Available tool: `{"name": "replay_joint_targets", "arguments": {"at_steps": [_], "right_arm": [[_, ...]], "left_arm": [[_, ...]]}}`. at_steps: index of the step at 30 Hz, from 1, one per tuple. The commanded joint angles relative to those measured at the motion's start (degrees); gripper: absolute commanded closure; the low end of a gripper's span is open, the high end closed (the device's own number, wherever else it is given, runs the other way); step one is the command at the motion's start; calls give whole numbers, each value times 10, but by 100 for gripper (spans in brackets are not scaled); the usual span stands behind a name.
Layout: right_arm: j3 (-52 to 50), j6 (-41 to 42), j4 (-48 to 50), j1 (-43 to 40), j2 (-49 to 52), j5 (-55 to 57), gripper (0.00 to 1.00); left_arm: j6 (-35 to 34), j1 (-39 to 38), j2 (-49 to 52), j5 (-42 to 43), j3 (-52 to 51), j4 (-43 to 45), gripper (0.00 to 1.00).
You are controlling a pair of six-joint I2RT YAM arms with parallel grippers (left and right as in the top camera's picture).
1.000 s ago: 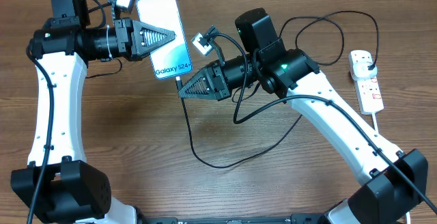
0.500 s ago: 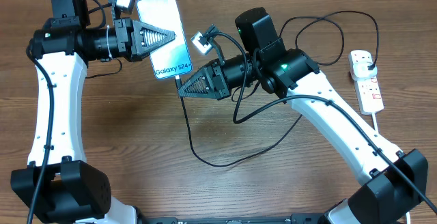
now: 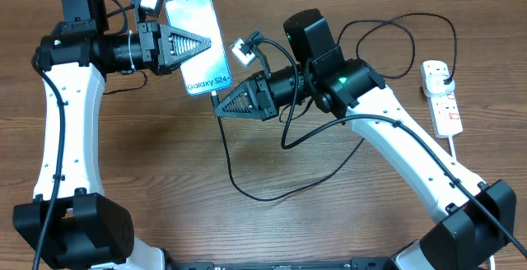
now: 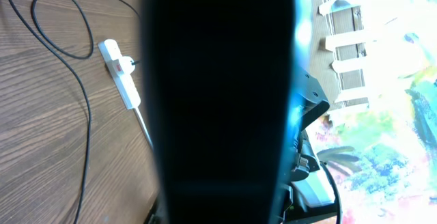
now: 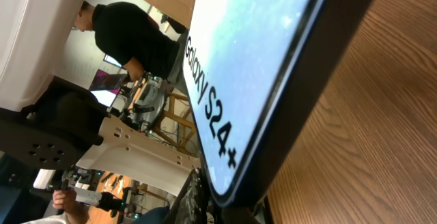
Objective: Plug charger to phone and switch on socket
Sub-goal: 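Push the USB-C plug into the phone port with the right gripper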
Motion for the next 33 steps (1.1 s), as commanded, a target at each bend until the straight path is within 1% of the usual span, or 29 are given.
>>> {"name": "replay_joint_targets", "arguments": {"at_steps": [1, 4, 18, 24, 33], "right_arm": [[4, 4, 9, -3, 0, -6, 96], [4, 15, 14, -3, 0, -4, 96], [4, 18, 12, -3, 0, 4, 96], [4, 17, 8, -3, 0, 4, 96], [4, 15, 2, -3, 0, 4, 96]], "left_arm": [[-10, -4, -14, 30, 6, 0, 96], [-10, -5, -14, 30, 6, 0, 96], [-10, -13, -14, 30, 6, 3, 96], [-10, -13, -14, 13, 6, 13, 96], [-10, -13, -14, 13, 6, 26, 96]]}}
